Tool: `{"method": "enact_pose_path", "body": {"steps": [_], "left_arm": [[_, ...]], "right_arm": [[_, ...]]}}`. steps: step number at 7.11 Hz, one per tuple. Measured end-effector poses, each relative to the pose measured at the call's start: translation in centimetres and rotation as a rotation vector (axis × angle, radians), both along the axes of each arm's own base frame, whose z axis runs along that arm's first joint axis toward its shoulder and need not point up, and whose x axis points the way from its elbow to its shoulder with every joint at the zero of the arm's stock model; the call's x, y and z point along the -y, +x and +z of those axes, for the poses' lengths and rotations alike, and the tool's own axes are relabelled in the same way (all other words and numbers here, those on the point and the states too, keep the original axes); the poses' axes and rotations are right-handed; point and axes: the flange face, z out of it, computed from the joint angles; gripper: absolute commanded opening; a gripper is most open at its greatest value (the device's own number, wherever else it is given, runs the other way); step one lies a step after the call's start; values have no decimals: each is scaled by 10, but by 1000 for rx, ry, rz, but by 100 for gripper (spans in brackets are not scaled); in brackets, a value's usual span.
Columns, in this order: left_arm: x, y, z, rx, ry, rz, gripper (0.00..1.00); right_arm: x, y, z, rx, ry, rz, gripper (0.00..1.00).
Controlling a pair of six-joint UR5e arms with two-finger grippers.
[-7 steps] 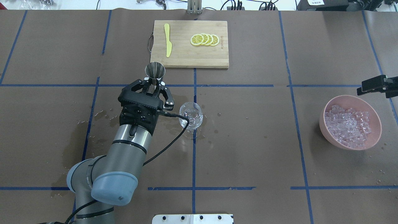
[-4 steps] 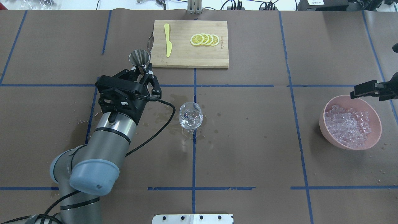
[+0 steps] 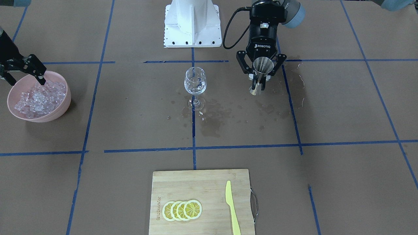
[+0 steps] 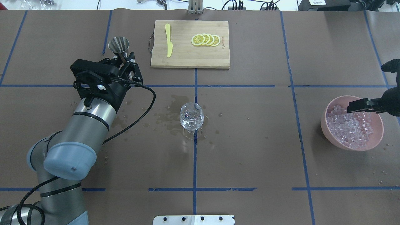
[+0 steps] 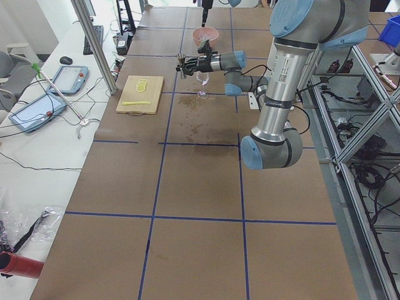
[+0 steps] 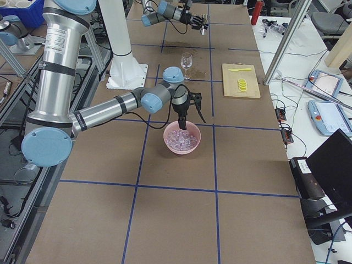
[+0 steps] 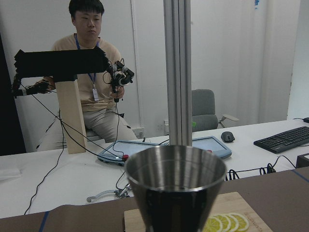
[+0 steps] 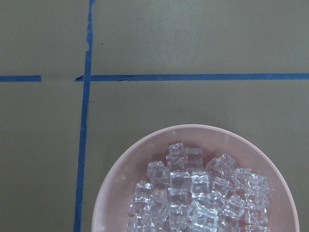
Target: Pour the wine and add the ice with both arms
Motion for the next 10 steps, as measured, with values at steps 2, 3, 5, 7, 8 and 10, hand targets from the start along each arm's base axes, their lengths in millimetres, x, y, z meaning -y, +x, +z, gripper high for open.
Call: {"method": "enact_pose_path", "body": {"steps": [2,3,5,7,8,10], "left_arm": [[-2,-15,18,24,-10,-1,0],[-5,-23,25,19,-11,9,0],[-11,-41,55,-2,-6,23,0],[-15,-50,76,10,-12,24,0],[-16,-54,87,13,-13,24,0],[-21,-65,106,0,-8,24,0]], "right_arm": [[-4,-4,18,-9,26,-18,100],[-5,-4,27,-18,40,-37,100],[-6,-6,38,-31,48,-60,99],[-6,-10,48,-40,37,-75,97],[-5,-14,53,-44,30,-82,96],[-3,-23,60,-50,20,-94,89]]}}
